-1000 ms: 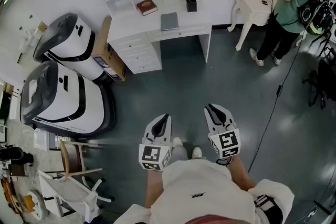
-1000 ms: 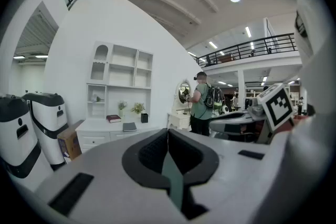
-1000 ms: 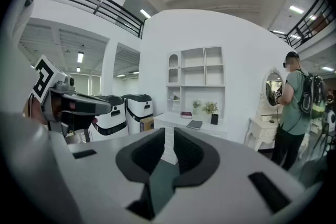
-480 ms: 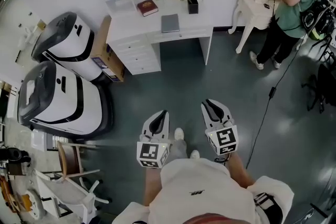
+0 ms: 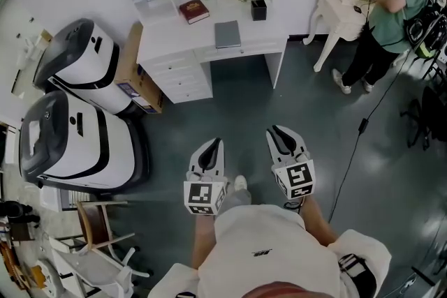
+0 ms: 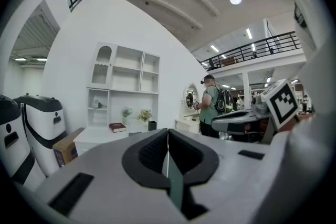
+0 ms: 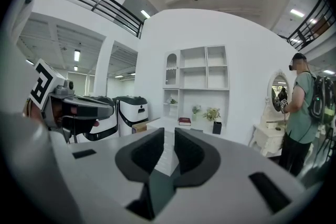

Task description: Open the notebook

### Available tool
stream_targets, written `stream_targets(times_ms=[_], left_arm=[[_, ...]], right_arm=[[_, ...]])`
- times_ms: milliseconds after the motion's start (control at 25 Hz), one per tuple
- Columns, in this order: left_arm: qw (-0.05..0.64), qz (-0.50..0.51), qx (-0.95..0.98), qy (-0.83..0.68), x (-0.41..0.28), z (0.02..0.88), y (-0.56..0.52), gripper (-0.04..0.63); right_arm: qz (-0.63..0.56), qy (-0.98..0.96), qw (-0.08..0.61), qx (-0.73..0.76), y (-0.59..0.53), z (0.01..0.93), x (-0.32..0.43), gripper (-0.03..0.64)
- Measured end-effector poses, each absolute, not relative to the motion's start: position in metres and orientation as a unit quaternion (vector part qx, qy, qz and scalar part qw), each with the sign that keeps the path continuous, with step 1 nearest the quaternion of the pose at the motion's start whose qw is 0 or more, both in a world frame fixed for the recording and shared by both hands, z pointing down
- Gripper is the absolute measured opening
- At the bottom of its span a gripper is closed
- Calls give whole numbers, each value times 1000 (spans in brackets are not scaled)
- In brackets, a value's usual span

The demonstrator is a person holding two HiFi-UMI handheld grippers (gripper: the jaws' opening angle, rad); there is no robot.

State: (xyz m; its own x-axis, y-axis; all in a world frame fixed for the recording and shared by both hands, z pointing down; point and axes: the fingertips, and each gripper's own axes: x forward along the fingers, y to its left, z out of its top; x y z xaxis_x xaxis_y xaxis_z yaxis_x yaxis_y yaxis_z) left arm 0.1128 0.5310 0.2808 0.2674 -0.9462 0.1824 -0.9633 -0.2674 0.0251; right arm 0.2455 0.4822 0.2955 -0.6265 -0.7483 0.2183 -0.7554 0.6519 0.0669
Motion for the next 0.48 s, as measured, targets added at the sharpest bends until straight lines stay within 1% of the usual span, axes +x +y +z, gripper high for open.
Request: stream_targets(times_ms=[480], left_arm=[[76,74,803,-586,52,295,462,0]], right_arm=[[22,-891,119,438,418,300,187,48]])
